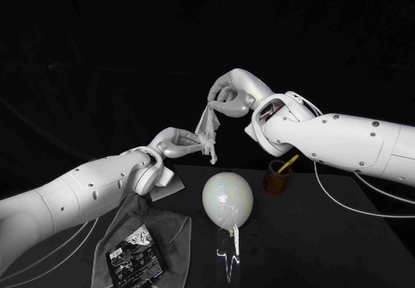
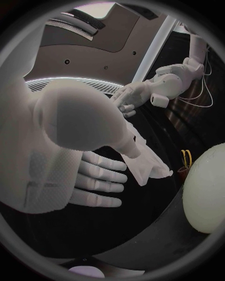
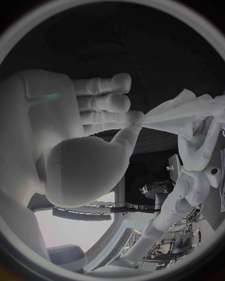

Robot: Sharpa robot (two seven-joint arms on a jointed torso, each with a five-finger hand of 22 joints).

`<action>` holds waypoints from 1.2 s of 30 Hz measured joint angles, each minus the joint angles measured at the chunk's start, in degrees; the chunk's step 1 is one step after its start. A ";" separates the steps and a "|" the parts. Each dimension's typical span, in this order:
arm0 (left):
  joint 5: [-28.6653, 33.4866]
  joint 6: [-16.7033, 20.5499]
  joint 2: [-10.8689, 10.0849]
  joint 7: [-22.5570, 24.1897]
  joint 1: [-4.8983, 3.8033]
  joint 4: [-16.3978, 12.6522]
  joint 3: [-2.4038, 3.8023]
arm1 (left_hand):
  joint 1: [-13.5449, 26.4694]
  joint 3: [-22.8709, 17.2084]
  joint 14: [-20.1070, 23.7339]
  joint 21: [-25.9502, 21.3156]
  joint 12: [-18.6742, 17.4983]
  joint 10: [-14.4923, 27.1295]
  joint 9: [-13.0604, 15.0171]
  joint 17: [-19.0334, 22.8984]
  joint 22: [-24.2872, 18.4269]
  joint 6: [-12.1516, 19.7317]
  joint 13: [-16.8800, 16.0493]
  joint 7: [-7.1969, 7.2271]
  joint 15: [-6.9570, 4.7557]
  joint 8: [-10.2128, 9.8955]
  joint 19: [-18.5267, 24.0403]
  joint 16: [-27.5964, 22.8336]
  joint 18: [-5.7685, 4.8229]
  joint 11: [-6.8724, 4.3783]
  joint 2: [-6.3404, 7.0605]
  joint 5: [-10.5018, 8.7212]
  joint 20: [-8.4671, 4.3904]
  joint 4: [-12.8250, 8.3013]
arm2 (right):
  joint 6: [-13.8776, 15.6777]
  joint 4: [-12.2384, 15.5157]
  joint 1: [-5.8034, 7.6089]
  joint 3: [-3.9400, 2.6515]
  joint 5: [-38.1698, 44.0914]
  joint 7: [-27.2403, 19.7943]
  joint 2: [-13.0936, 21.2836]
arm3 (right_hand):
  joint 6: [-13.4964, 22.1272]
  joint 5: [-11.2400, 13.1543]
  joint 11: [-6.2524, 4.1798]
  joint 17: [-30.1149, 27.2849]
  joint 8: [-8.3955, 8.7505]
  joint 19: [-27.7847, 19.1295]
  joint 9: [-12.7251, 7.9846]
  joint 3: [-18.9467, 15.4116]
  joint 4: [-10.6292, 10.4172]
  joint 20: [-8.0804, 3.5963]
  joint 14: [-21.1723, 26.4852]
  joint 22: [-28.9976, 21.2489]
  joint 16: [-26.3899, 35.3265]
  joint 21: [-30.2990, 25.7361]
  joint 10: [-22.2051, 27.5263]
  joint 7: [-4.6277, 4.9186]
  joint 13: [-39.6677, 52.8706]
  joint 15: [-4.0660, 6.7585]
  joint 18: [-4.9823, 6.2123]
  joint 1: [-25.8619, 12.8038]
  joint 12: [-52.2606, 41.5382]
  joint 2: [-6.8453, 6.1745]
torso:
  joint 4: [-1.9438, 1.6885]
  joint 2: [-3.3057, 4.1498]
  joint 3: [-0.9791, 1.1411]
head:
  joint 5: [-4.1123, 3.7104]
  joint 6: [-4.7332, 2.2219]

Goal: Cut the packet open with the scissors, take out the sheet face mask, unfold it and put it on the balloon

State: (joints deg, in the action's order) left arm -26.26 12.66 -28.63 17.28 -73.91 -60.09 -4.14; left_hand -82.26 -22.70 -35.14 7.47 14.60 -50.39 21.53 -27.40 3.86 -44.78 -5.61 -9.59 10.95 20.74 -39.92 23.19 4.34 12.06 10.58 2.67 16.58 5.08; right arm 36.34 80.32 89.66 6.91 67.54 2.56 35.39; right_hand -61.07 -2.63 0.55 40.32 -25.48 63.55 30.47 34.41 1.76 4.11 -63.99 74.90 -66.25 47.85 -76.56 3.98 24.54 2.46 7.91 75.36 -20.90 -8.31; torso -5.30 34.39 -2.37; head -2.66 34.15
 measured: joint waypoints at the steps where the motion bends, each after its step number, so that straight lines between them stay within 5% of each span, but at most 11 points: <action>1: 0.08 0.00 0.00 0.13 0.00 -0.02 0.00 | -0.31 -0.14 0.00 0.00 0.00 0.00 -0.16 0.14 0.00 -0.32 0.10 0.00 0.00 0.00 0.00 0.00 0.00 0.00 -0.29 0.00 0.00 0.01 | 0.00 -0.01 0.00 0.00 -0.01 0.00 -0.01 | 0.00 0.00 0.00 0.00 0.00 0.00 -0.01 0.00 0.00 0.00 0.00 0.00 0.00 0.00 0.00 0.00 0.04 0.00 0.00 -0.05 0.00 -0.06 | -0.01 0.00 0.00 | -0.01 -0.02; 11: 0.94 0.00 0.08 1.05 0.00 -0.02 0.03 | -0.58 -1.27 0.00 -0.26 0.00 -0.02 -1.12 0.94 0.01 -0.84 0.62 -0.11 0.00 -0.83 0.20 0.00 0.00 -0.02 -0.72 0.00 -0.21 -0.02 | 0.00 -0.05 0.00 0.01 -0.05 0.06 0.01 | -0.05 0.01 0.00 0.00 0.06 0.20 -0.01 -0.01 -0.01 0.21 -0.01 0.03 -0.22 0.39 0.00 0.19 0.06 -0.01 -0.01 -0.05 0.11 -0.05 | -0.03 -0.01 -0.01 | 0.02 -0.09; 20: 1.76 -0.12 0.12 1.58 0.00 -0.03 0.05 | -1.82 -5.08 -2.31 -0.49 1.09 -4.69 -1.31 1.80 0.01 -6.59 1.10 0.33 -1.24 0.51 0.20 0.56 0.01 -1.93 -4.19 0.00 -0.21 0.10 | 0.00 -0.04 0.00 0.01 -0.08 0.09 -0.02 | -0.03 0.12 -0.22 0.03 0.16 0.20 0.03 -0.02 -0.01 0.21 -0.09 0.05 -0.22 0.39 -0.22 0.21 0.01 -0.10 -0.01 -0.03 0.09 -0.03 | -0.03 -0.01 -0.01 | 0.08 -0.06; 30: 2.50 -0.66 0.41 2.21 0.01 -0.20 0.08 | -1.39 -6.88 -3.79 -0.72 0.43 -7.29 -1.28 3.12 0.02 -8.35 1.87 1.38 -1.74 0.54 0.20 0.76 0.00 -2.54 -4.22 0.00 -0.21 0.06 | 0.00 -0.07 0.00 0.02 -0.10 0.13 -0.04 | -0.05 0.21 -0.21 0.18 -0.04 0.41 0.04 0.07 0.08 -0.01 -0.10 0.02 -0.22 0.39 -0.21 0.18 0.12 -0.12 -0.04 0.03 -0.05 0.03 | -0.02 0.00 0.00 | 0.13 0.01; 36: 3.07 -0.77 0.38 2.57 0.01 -0.27 0.11 | -1.29 -8.08 -5.71 -0.72 0.37 -10.36 -1.13 3.64 0.20 -10.59 1.82 1.40 -2.64 1.81 -1.16 1.44 0.01 -3.97 -4.12 -0.01 -0.09 -0.81 | -0.01 -0.49 -0.03 0.02 -0.11 0.16 -0.07 | -0.12 0.19 -0.21 0.18 -0.03 0.41 0.05 0.14 0.15 0.00 -0.10 0.00 -0.22 0.39 -0.21 0.11 0.12 -0.13 -0.09 0.03 -0.05 0.03 | -0.02 0.00 0.02 | 0.13 0.03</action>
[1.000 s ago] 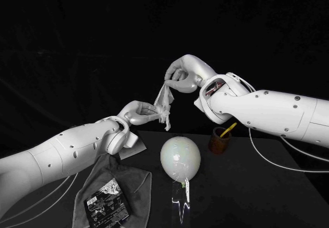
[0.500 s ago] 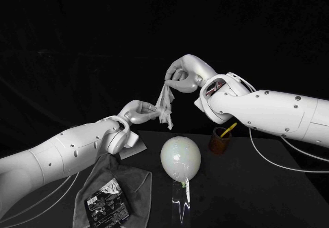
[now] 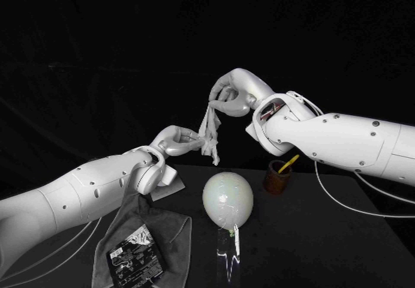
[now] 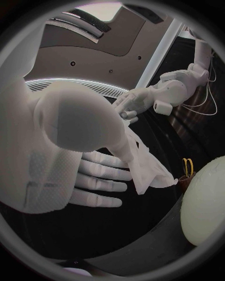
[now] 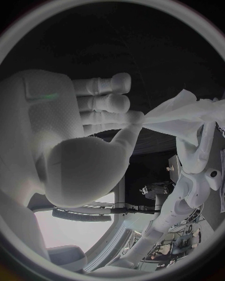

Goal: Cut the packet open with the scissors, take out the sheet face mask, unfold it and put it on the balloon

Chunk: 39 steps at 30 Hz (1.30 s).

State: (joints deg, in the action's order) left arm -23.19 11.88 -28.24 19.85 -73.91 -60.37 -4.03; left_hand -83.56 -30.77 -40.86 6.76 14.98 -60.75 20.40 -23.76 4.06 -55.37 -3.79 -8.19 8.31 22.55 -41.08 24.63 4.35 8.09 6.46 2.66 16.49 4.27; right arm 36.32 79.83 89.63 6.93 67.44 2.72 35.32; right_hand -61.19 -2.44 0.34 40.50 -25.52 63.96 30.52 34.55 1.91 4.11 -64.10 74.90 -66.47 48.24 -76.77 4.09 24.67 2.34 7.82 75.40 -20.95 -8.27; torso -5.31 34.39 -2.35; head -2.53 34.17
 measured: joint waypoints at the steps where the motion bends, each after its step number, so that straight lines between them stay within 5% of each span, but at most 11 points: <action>1: 0.16 0.01 -0.03 0.08 0.00 -0.02 0.00 | -0.25 -0.36 -0.60 0.00 0.18 -0.97 0.16 0.04 0.03 -0.31 -0.07 0.04 -0.24 0.13 -0.14 0.28 0.00 -0.26 -0.25 -0.01 -0.06 -0.31 | 0.00 -0.10 -0.01 0.00 0.00 0.01 0.00 | 0.00 -0.09 0.00 0.00 0.00 0.00 0.00 0.00 0.00 0.00 0.00 0.00 0.00 0.00 0.00 0.00 0.00 0.00 -0.01 0.00 0.00 0.00 | 0.00 0.00 0.00 | -0.03 0.01; 17: 3.35 1.17 -3.90 1.89 -0.38 -2.37 0.56 | 0.71 -6.43 -1.77 0.00 -1.08 -3.68 0.26 1.82 0.14 -0.09 -0.13 -0.52 -0.74 1.98 -0.40 0.46 0.59 -1.04 -0.95 -0.09 -0.01 -1.99 | 0.00 -0.51 -1.42 0.23 -0.24 0.22 2.47 | 0.14 -0.21 0.01 -0.03 -0.19 -0.01 0.04 0.16 -0.17 0.00 -0.08 0.05 0.00 -0.01 0.01 -0.05 0.06 -0.09 -0.34 0.00 0.03 0.00 | 0.01 -0.03 -0.01 | -0.31 -0.02; 21: 3.68 1.63 -4.98 2.23 -1.18 -3.29 0.88 | 1.11 -7.76 -1.77 0.00 -1.57 -3.67 0.26 2.16 0.14 0.25 -0.13 -0.82 -0.74 2.14 -0.40 0.46 0.58 -1.03 -0.89 -0.09 -0.01 -2.42 | 0.14 -0.41 -2.11 0.35 -0.69 0.22 3.53 | 0.19 -0.20 0.02 -0.06 -0.19 -0.01 0.05 0.16 -0.18 0.00 -0.08 0.05 0.00 -0.01 0.02 -0.01 0.06 -0.10 -0.35 0.00 0.05 0.00 | 0.01 -0.07 0.01 | -0.37 -0.03; 31: 3.17 1.91 -6.10 2.06 -5.03 -4.84 1.28 | 2.31 -9.89 -1.76 0.01 -1.99 -4.52 0.26 2.71 0.26 0.53 -0.29 -0.95 -0.74 3.09 -0.40 1.10 0.51 -1.02 -0.11 -0.09 -0.01 -3.57 | 1.49 -0.77 -3.98 0.75 -3.21 -0.22 4.96 | 0.22 -0.18 0.10 -0.21 -0.18 -0.01 0.07 0.15 -0.18 0.00 -0.09 0.01 0.00 -0.02 0.10 0.01 0.15 -0.12 -0.38 0.00 -0.01 0.00 | 0.01 -0.09 0.09 | -0.23 -0.27; 39: 0.41 1.26 -5.69 -0.46 -6.25 -4.70 1.27 | 2.68 -10.20 -1.96 0.28 -1.99 -5.21 0.26 2.78 0.34 0.54 -0.44 -0.94 -0.94 3.26 -0.92 1.48 0.49 -1.12 0.27 -0.10 -0.11 -3.88 | 3.05 -0.97 -4.35 0.80 -5.37 -0.99 5.23 | 0.24 -0.10 0.11 -0.26 -0.11 -0.01 0.06 0.15 -0.18 0.00 -0.17 0.01 0.00 -0.03 0.11 0.01 0.13 -0.20 -0.40 -0.01 -0.14 -0.01 | 0.01 -0.10 0.12 | -0.14 -0.44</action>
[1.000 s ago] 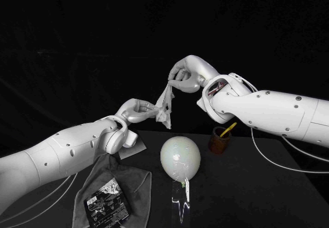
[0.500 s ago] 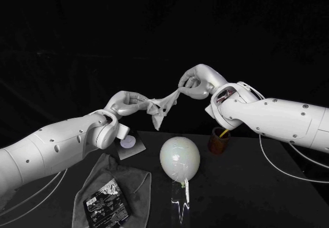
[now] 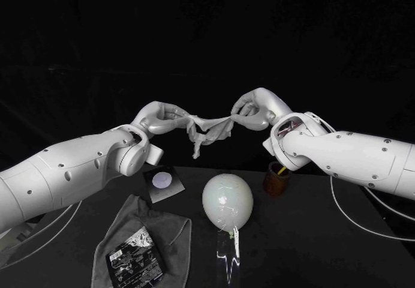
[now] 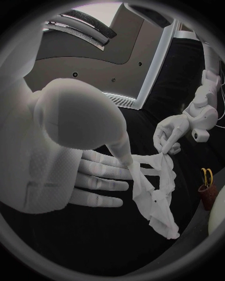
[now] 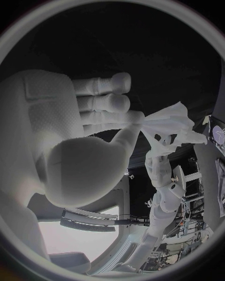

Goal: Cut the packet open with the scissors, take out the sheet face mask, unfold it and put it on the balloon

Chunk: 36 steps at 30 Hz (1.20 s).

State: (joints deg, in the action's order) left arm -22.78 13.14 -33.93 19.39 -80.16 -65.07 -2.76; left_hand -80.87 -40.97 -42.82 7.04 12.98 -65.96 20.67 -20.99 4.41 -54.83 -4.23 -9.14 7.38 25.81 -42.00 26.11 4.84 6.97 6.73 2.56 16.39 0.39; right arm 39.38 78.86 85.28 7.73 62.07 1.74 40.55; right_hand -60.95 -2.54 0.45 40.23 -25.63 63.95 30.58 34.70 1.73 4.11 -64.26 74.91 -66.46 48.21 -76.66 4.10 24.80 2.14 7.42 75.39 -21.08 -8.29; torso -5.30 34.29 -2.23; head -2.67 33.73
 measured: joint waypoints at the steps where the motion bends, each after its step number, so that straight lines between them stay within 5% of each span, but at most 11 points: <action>1: -0.39 -0.07 0.07 -0.33 -0.07 0.10 -0.01 | 0.00 0.00 0.00 0.17 0.00 0.00 0.00 0.00 0.04 0.00 0.00 0.00 0.00 0.00 -0.12 0.00 0.00 0.00 0.00 0.00 0.12 0.00 | 0.13 -0.06 -0.01 0.00 -0.21 -0.08 0.06 | -0.06 0.03 0.00 0.02 0.06 0.00 -0.01 0.00 0.00 0.00 0.00 0.00 0.00 0.00 0.00 -0.06 0.00 0.00 0.00 0.00 0.00 0.00 | 0.01 0.00 -0.01 | 0.00 0.00; 10: -4.54 -1.02 0.23 -3.52 -0.92 1.17 -0.03 | 0.85 0.02 -0.82 1.33 0.28 -0.96 0.00 0.08 0.58 0.00 -0.44 0.00 -0.40 0.00 -1.75 1.12 -0.02 -0.29 -0.22 -0.04 -0.10 -0.96 | 0.71 -0.52 -0.06 0.01 -1.85 -0.57 0.68 | -0.14 0.04 0.01 0.04 -0.09 0.00 -0.03 -0.01 0.00 0.00 -0.01 0.04 0.00 0.00 0.01 -0.06 0.06 -0.01 0.45 -0.01 0.01 -0.01 | 0.01 0.07 -0.11 | -0.22 -0.07; 14: -5.83 -1.27 0.06 -4.41 -1.05 1.04 0.02 | 1.06 0.18 -0.82 1.73 0.29 -0.96 0.00 0.08 0.70 0.01 -0.45 0.01 -0.40 0.00 -2.25 1.44 0.86 -0.29 -0.29 -0.05 -0.20 -1.12 | 0.84 -0.85 -0.06 0.01 -2.16 -0.77 0.78 | -0.22 0.14 0.10 0.04 -0.08 0.00 -0.03 -0.01 0.00 0.00 -0.01 0.04 0.00 0.00 0.09 0.01 0.06 -0.02 0.49 -0.01 0.01 -0.01 | -0.02 0.09 -0.10 | -0.27 0.04; 22: -6.27 -1.06 -0.37 -4.94 -1.89 -0.14 0.80 | 1.44 0.90 -1.43 2.88 1.05 -1.55 0.00 -0.13 1.35 0.01 -1.03 0.01 -0.62 -0.08 -3.51 2.80 0.88 -0.51 -0.52 -0.05 -0.44 -1.84 | 1.17 -1.23 0.15 -0.05 -1.99 -1.19 0.84 | -0.19 -0.06 0.10 0.03 -0.05 0.00 -0.01 -0.02 0.00 0.00 -0.02 0.03 0.00 0.00 0.10 0.04 0.06 -0.03 0.48 -0.10 0.03 -0.10 | -0.02 0.12 -0.14 | -0.37 0.29; 30: -6.12 -0.92 -0.01 -4.70 -3.69 -1.87 1.27 | 1.66 1.13 -1.43 3.18 1.17 -1.75 0.00 -0.20 1.58 0.03 -1.21 0.03 -0.61 -0.12 -3.79 3.42 1.79 -0.71 -0.75 -0.06 -0.71 -2.06 | 1.41 -0.58 0.90 -0.10 -1.53 -1.70 0.51 | -0.15 -0.12 0.10 0.02 0.06 0.00 0.05 -0.02 0.00 0.00 -0.03 -0.01 0.00 -0.01 0.10 0.08 0.12 -0.04 0.48 -0.17 0.07 -0.17 | 0.00 0.14 -0.15 | -0.49 0.43; 36: -6.22 -0.93 0.39 -4.38 -6.45 -2.59 1.65 | 1.66 1.38 -1.43 3.54 1.27 -1.75 0.00 -0.28 1.74 -0.12 -1.37 -0.11 -0.61 -0.40 -3.78 3.67 1.80 -0.71 -0.75 -0.06 -0.72 -2.31 | 1.87 -0.50 2.30 -0.33 -0.85 -1.92 0.37 | -0.13 -0.12 0.11 0.01 -0.09 0.00 0.04 0.03 0.06 0.00 -0.10 0.01 0.00 -0.01 0.11 0.09 0.12 -0.11 0.47 -0.32 0.08 -0.32 | -0.03 0.13 -0.15 | -0.69 0.48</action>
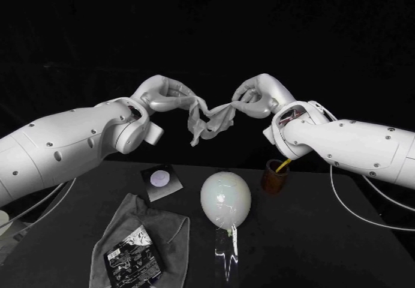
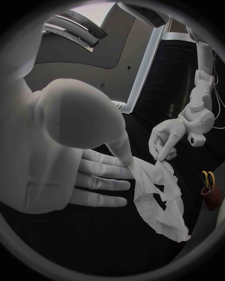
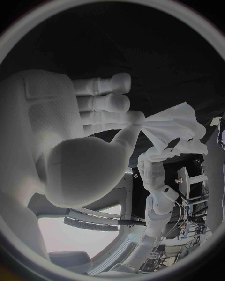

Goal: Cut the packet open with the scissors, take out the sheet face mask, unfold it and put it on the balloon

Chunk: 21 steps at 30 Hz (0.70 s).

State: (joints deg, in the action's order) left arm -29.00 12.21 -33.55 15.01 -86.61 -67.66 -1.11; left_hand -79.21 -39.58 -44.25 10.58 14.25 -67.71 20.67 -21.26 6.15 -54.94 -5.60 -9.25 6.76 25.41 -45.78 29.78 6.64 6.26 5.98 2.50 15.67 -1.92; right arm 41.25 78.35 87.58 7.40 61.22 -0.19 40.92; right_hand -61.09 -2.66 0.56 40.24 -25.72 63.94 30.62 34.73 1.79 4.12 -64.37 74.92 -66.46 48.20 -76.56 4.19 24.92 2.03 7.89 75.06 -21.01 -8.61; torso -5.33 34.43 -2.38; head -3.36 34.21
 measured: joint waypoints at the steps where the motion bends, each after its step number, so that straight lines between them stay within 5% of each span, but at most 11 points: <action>1: -0.15 -0.01 0.00 0.00 -0.37 -0.01 -0.07 | 0.00 0.12 0.00 0.17 0.18 0.00 0.00 -0.02 0.05 0.00 -0.07 0.00 0.00 0.00 0.00 0.16 0.00 0.00 0.00 0.00 0.00 -0.12 | 0.04 -0.02 0.14 0.00 0.09 -0.02 0.01 | 0.00 0.00 0.00 0.01 0.00 0.00 0.00 0.06 0.06 0.00 0.00 0.01 0.00 0.00 0.00 0.00 0.00 0.00 0.00 0.00 0.00 0.00 | 0.01 -0.02 -0.01 | -0.01 -0.01; 4: -0.89 -0.27 -0.13 -0.19 -1.51 0.04 -1.11 | 0.17 0.30 0.00 0.19 0.56 -0.06 0.00 -0.10 0.21 0.00 -0.31 0.00 0.00 -0.01 0.00 0.61 -0.01 -0.06 -0.17 0.00 0.00 -0.30 | 0.04 -0.12 0.39 0.05 0.34 -0.04 0.02 | 0.01 0.00 -0.04 0.06 0.00 0.00 -0.01 0.12 0.12 0.00 0.00 0.01 0.00 0.00 -0.04 0.00 0.00 0.00 0.00 -0.06 0.00 -0.05 | -0.03 -0.13 -0.01 | -0.08 -0.24; 8: -1.70 -0.54 -1.17 -0.49 -1.49 -0.40 -1.21 | 0.30 0.31 -0.20 0.71 0.56 -0.22 0.00 -0.11 0.43 0.00 -0.52 0.00 -0.20 -0.19 -0.13 0.98 -0.01 -0.21 -0.31 -0.07 -0.13 -0.30 | 0.04 0.52 0.42 0.06 0.62 -0.08 0.37 | 0.08 0.01 -0.15 0.07 -0.01 0.00 -0.03 0.12 0.13 0.00 -0.01 0.02 0.00 0.04 -0.15 0.07 0.09 0.00 -0.01 -0.05 0.01 -0.05 | -0.05 -0.14 0.01 | -0.14 -0.11; 11: -1.89 -1.02 -1.83 -1.01 -1.61 -0.38 -2.63 | 0.52 0.31 -0.20 1.12 0.56 -0.41 0.00 -0.11 0.65 0.00 -0.58 0.00 -0.20 -0.23 -0.52 0.99 -0.01 -0.03 -0.54 -0.10 -0.11 -0.30 | -0.03 0.41 0.47 0.36 0.69 -0.08 0.46 | 0.09 0.01 -0.14 0.19 0.00 0.00 -0.03 0.12 0.12 0.00 -0.01 0.03 -0.23 0.27 -0.15 0.07 0.10 -0.01 -0.03 -0.05 -0.09 -0.05 | -0.05 -0.21 0.01 | -0.21 -0.10; 15: -1.77 -1.65 -3.49 -1.48 -0.57 -2.15 -1.74 | 0.43 0.31 -0.20 1.20 0.18 -0.38 0.00 0.22 0.82 0.00 -0.56 0.00 -0.20 -0.37 -0.52 0.98 -0.01 0.00 -0.64 0.01 -0.11 -0.30 | -0.08 0.94 0.24 0.56 0.70 -0.08 0.85 | 0.11 0.02 -0.14 0.20 0.01 0.00 -0.03 0.12 0.13 0.00 -0.01 0.03 -0.23 0.27 -0.14 0.08 0.11 -0.01 -0.09 -0.05 -0.23 -0.05 | -0.04 -0.29 0.01 | -0.33 0.15; 19: -1.39 -2.83 -4.08 -2.33 -0.66 -3.40 -3.60 | 0.36 0.13 -0.08 1.52 0.11 -0.28 0.00 0.60 1.04 0.00 -0.54 0.00 -0.08 -0.39 -0.52 0.98 -0.01 0.11 -0.70 0.06 -0.11 -0.47 | -0.10 1.26 0.04 0.75 0.54 -0.11 1.26 | -0.07 0.03 -0.14 0.62 0.02 0.00 0.00 0.29 -0.04 0.00 -0.27 0.03 -0.47 0.55 -0.14 -0.12 0.24 0.23 -0.36 -0.05 -0.23 -0.05 | -0.16 -0.24 0.01 | -0.43 0.35; 21: -1.28 -3.47 -4.78 -2.74 -0.26 -5.08 -3.17 | 0.36 0.13 -0.08 1.76 0.11 -0.28 0.00 0.75 1.16 -0.04 -0.54 -0.04 -0.08 -0.52 -0.52 0.98 -0.02 0.11 -0.70 0.06 -0.11 -0.47 | -0.25 2.19 0.05 1.13 0.39 -0.12 1.73 | -0.01 0.04 -0.13 0.57 -0.03 0.00 0.01 0.30 -0.05 0.00 -0.27 0.02 -0.47 0.55 -0.13 -0.19 0.28 0.23 -0.38 -0.04 -0.23 -0.04 | -0.19 -0.26 0.01 | -0.36 0.46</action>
State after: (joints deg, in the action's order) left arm -30.28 8.74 -38.32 12.27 -86.87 -72.74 -4.28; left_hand -78.85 -39.45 -44.33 12.34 14.36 -67.99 20.67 -20.52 7.32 -54.99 -6.14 -9.29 6.68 24.89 -46.30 30.77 6.62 6.37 5.28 2.56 15.56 -2.40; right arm 41.00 80.54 87.63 8.53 61.61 -0.31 42.64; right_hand -61.09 -2.62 0.42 40.81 -25.76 63.94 30.63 35.03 1.73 4.12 -64.64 74.94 -66.93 48.76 -76.69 4.00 25.20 2.26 7.51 75.02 -21.24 -8.65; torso -5.53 34.16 -2.37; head -3.72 34.67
